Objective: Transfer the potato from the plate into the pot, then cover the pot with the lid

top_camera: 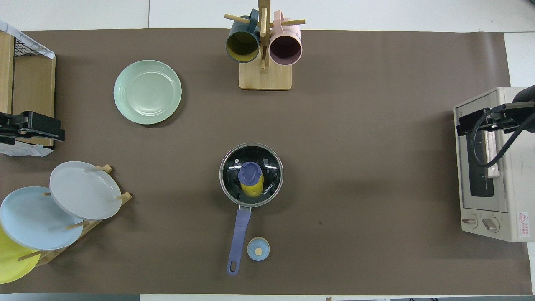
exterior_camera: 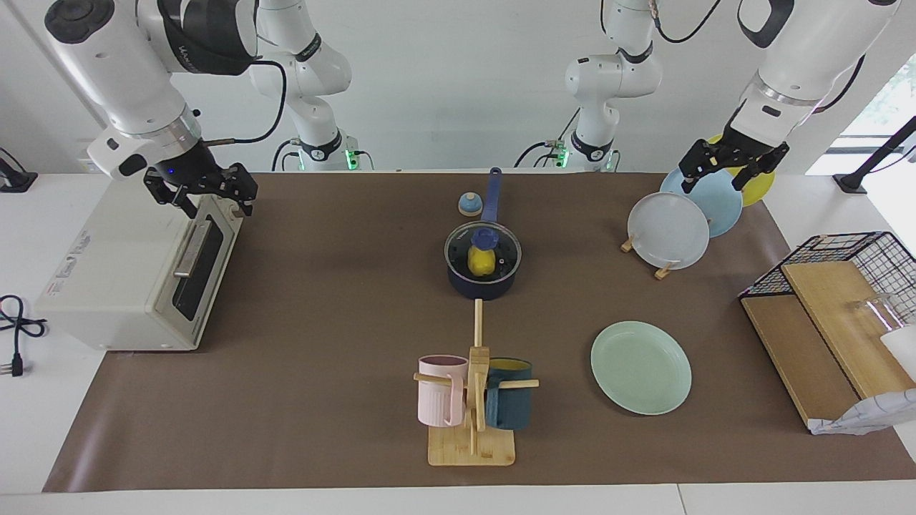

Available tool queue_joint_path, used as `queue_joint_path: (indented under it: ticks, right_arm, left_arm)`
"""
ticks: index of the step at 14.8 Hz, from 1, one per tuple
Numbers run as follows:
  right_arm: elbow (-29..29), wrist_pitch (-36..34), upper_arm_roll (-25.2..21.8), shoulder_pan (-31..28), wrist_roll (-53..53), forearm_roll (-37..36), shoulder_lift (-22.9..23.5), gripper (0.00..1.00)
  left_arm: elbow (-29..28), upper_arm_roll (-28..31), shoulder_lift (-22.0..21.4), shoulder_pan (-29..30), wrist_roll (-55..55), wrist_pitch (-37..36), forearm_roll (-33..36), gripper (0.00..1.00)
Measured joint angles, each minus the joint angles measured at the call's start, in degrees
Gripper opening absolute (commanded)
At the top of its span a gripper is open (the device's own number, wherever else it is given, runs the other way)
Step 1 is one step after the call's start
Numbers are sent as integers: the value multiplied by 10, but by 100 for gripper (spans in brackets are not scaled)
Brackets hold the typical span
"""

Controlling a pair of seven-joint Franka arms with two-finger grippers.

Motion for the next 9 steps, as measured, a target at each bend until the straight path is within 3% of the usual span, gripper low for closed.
queue_joint_path:
  ticks: [9]
  right_arm:
    - [-1, 12, 0, 8, 1, 0, 0, 100]
  left_arm:
    - [0, 0, 0, 0, 0, 0, 0, 100]
